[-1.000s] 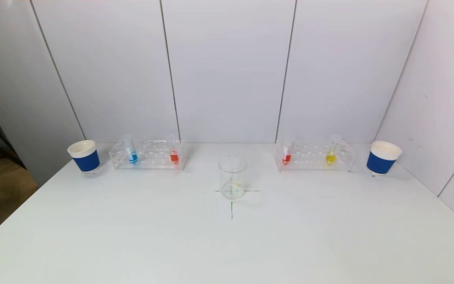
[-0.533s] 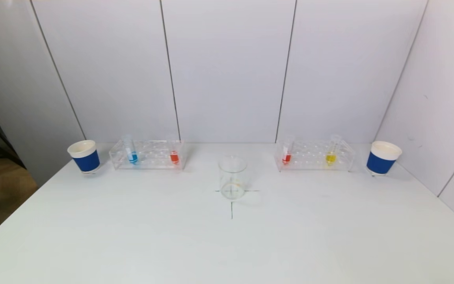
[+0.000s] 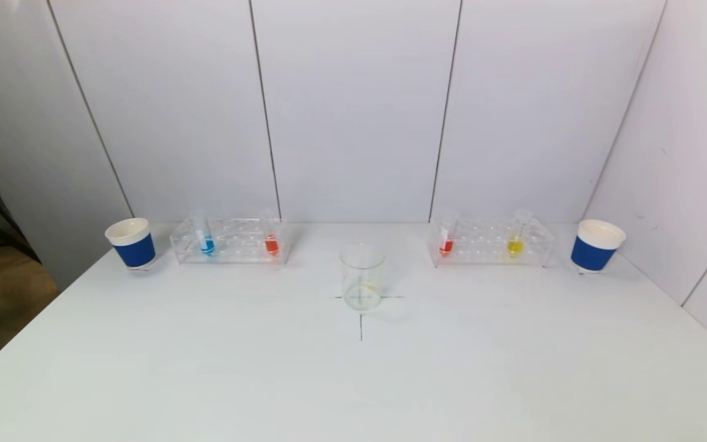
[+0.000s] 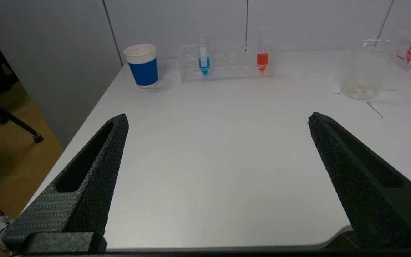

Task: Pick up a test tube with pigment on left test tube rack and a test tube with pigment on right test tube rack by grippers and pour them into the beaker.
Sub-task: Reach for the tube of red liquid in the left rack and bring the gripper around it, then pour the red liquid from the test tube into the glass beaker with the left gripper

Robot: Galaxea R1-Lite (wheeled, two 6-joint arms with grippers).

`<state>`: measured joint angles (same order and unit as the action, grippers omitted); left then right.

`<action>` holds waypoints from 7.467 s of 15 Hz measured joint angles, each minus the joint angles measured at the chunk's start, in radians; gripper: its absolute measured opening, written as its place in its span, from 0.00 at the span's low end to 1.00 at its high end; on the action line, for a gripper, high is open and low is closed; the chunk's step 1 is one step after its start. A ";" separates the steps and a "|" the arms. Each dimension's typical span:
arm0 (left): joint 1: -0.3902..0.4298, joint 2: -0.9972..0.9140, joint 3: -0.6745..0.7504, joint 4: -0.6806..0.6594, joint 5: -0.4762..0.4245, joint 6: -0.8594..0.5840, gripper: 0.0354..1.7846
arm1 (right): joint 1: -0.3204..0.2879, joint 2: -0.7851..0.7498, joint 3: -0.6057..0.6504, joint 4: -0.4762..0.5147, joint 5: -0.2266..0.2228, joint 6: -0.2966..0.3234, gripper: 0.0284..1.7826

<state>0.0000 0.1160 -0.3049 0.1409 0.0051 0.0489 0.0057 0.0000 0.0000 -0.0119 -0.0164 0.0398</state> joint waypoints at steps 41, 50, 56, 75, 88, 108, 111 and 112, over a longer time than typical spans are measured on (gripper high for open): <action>-0.353 2.098 -0.493 -1.523 0.250 -0.086 0.99 | 0.000 0.000 0.000 0.000 0.000 0.000 1.00; -0.336 2.162 -0.589 -1.473 0.253 -0.078 0.99 | 0.000 0.000 0.000 0.000 0.000 0.000 1.00; -0.322 2.177 -0.633 -1.444 0.251 -0.077 0.99 | 0.000 0.000 0.000 0.000 0.000 0.000 1.00; -0.290 2.299 -0.841 -1.408 0.251 -0.040 0.99 | 0.000 0.000 0.000 0.000 0.000 0.000 1.00; -0.295 2.333 -0.878 -1.412 0.251 -0.034 0.99 | 0.000 0.000 0.000 0.000 0.000 0.000 1.00; -0.296 2.332 -0.878 -1.423 0.250 -0.028 0.24 | 0.000 0.000 0.000 0.000 0.000 0.000 1.00; -0.296 2.332 -0.878 -1.424 0.250 -0.028 0.24 | 0.000 0.000 0.000 0.000 0.000 0.000 1.00; -0.296 2.332 -0.878 -1.425 0.250 -0.028 0.24 | 0.000 0.000 0.000 0.000 0.000 0.000 1.00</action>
<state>-0.2962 2.4483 -1.1826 -1.2838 0.2553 0.0211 0.0053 0.0000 0.0000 -0.0119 -0.0168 0.0398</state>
